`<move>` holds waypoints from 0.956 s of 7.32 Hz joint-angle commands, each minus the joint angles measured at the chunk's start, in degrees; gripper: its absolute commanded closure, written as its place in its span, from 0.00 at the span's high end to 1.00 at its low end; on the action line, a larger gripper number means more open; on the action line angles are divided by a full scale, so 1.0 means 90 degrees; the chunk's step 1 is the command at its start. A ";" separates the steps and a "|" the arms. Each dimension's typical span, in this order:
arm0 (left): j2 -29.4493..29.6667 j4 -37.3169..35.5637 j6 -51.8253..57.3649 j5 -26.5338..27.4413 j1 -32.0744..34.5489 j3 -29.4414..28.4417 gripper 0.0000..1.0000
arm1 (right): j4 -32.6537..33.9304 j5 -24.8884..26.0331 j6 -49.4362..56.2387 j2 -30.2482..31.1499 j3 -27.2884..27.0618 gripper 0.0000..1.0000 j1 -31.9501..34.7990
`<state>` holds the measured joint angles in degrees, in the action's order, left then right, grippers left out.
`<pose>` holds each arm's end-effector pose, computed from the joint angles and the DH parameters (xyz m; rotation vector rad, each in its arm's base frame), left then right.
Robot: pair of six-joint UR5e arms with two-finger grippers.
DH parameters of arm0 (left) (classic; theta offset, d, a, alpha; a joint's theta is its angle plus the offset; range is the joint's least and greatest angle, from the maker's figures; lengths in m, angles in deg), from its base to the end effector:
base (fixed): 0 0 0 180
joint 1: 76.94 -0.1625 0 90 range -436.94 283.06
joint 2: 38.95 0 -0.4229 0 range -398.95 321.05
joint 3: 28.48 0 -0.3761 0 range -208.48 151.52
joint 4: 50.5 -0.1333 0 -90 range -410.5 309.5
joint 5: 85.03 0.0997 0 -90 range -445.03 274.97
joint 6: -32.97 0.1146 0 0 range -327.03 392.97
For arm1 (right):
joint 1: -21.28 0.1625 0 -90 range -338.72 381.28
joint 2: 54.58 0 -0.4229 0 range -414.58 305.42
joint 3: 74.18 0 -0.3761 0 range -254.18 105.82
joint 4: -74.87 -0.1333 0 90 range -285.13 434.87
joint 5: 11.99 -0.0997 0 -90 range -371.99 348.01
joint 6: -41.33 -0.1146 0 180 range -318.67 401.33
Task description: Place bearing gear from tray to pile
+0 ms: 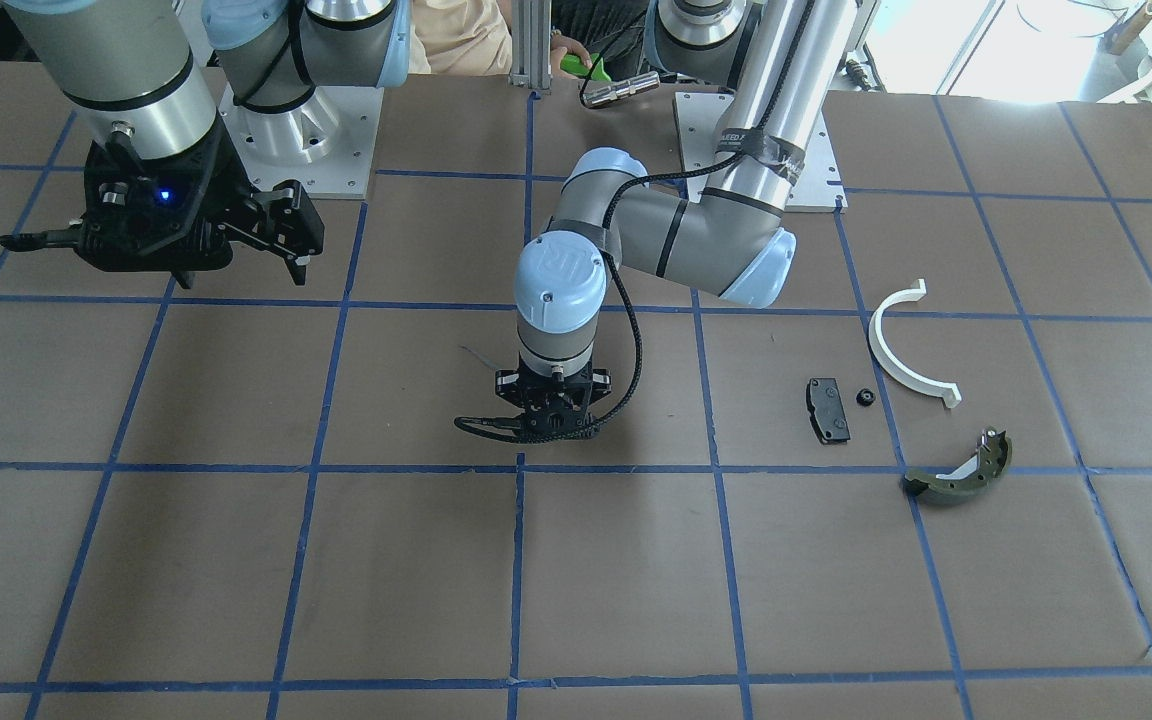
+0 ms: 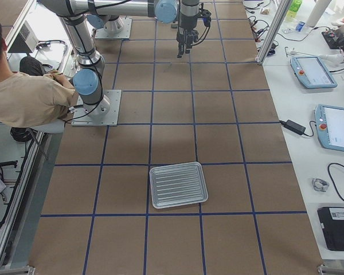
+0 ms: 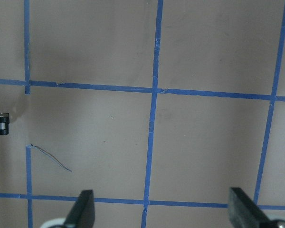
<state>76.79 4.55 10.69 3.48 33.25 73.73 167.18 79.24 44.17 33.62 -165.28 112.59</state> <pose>-0.3259 -0.4915 0.1925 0.0582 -3.1345 -0.0913 0.1419 -0.4843 0.4506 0.1131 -3.1182 -0.0165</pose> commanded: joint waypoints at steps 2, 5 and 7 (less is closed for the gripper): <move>-0.0291 0.0725 0.0674 0.0038 -0.0639 -0.0438 0.04 | -0.0012 0.0000 0.0007 0.0006 -0.0004 1.00 0.0000; -0.0769 0.1177 0.2179 0.0087 -0.1557 -0.0215 0.04 | -0.0022 0.0000 -0.0003 0.0006 -0.0004 1.00 0.0000; -0.1081 0.1432 0.2736 0.0554 -0.2104 0.0058 0.00 | -0.0012 0.0000 -0.0023 0.0006 -0.0004 1.00 0.0000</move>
<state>68.82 16.37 31.47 6.06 17.50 72.85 167.04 79.24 44.04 33.67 -165.32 112.59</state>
